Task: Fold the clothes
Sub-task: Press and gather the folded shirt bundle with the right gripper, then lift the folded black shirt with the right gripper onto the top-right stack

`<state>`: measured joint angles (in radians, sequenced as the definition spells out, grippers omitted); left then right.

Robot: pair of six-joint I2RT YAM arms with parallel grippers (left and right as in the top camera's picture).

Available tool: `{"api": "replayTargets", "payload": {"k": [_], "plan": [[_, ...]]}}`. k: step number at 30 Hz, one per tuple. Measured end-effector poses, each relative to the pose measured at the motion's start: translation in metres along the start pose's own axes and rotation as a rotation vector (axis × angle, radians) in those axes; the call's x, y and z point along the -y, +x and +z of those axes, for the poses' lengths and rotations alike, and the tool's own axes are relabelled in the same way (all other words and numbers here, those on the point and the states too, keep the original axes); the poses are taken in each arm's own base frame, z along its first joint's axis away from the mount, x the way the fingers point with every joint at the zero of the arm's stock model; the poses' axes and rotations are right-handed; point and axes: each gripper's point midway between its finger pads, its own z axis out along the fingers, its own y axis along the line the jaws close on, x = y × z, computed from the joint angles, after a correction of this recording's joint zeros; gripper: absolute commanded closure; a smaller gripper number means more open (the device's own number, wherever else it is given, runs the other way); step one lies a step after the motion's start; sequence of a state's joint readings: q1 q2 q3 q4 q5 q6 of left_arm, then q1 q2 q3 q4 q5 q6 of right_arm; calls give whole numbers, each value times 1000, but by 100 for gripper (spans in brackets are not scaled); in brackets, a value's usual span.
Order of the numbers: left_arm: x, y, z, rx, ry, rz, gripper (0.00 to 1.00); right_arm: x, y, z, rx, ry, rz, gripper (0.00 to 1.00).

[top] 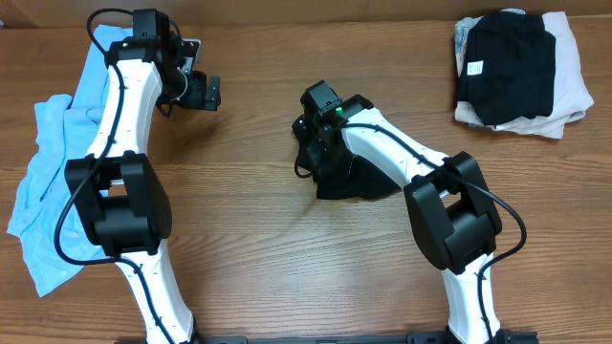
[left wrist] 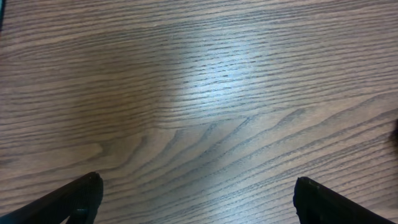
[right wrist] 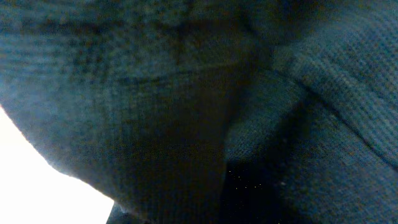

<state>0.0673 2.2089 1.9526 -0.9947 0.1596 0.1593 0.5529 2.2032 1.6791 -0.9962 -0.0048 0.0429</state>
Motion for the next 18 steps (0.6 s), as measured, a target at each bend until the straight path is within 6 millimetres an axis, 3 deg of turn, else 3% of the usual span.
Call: {"api": "replayTargets", "payload": {"k": [3,5,8,11,18], "plan": [[0,0,0,0,1,0,0,0,21,-12,-104,-6,19,96],[0,0,0,0,1,0,0,0,24,-28,-136,-7,29,96],[0,0,0,0,1,0,0,5,6,-65,-99,-17,55,96],[0,0,0,0,2,0,0,22,-18,-115,-7,-17,94,96],[0,0,0,0,1,0,0,90,-42,-219,226,75,180,96]]}}
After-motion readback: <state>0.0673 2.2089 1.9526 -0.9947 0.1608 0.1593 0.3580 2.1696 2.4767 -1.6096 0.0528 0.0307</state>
